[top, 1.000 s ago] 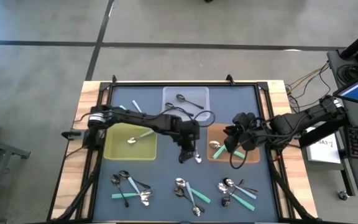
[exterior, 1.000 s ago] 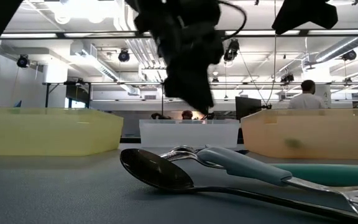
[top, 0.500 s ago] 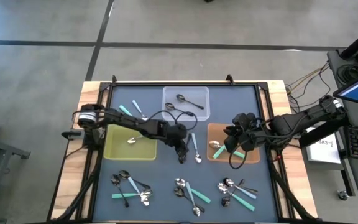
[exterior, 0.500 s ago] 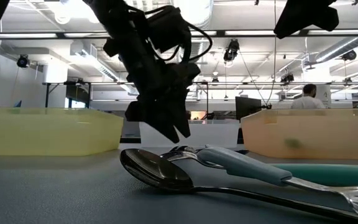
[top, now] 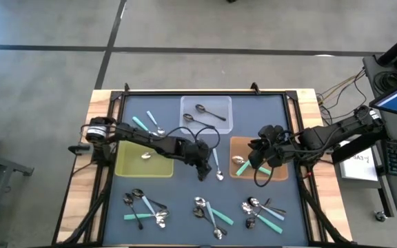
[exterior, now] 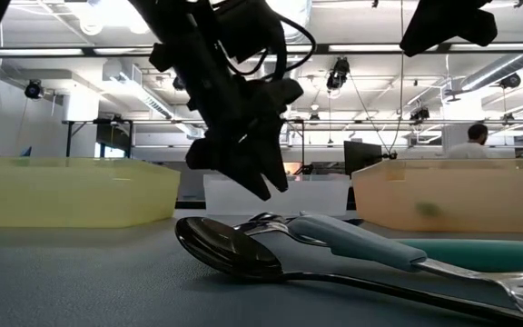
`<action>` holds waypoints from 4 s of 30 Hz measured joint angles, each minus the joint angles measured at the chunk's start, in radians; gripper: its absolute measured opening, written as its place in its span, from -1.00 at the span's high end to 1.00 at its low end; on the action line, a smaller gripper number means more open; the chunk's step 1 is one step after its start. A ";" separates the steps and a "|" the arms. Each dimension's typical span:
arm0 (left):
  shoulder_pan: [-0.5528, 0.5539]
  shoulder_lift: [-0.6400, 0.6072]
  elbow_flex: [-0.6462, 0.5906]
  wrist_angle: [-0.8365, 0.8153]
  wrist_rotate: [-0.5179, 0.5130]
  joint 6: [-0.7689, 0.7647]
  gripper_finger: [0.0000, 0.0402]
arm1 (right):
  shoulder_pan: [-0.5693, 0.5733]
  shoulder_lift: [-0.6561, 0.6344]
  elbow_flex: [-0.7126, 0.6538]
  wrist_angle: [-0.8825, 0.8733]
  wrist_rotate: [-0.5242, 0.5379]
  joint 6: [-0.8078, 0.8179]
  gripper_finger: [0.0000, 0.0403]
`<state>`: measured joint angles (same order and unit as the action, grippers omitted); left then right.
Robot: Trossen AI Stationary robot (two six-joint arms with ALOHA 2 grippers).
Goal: Sort silverware by color (type)
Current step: Put the black spoon into the transparent bin, then put the blue spoon into the yellow bin
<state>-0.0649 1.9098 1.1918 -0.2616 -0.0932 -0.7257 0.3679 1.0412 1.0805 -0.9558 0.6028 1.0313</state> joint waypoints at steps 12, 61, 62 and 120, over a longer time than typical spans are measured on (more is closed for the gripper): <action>-0.067 0.096 0.014 0.000 -0.080 -0.137 0.28 | 0.000 0.000 -0.001 0.002 0.000 0.009 0.66; 0.393 0.048 0.348 -0.332 -0.175 0.506 1.00 | 0.000 0.000 -0.002 -0.011 0.000 0.054 0.66; 0.407 0.048 0.346 -0.334 -0.160 0.517 1.00 | 0.000 0.000 -0.002 -0.011 0.000 0.055 0.66; -0.015 0.238 0.326 -0.085 -0.079 0.017 0.46 | -0.002 0.000 -0.002 -0.092 -0.012 0.061 0.66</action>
<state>-0.0795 2.1483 1.5180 -0.3463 -0.1723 -0.7089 0.3664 1.0412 1.0786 -1.0477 0.5907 1.0922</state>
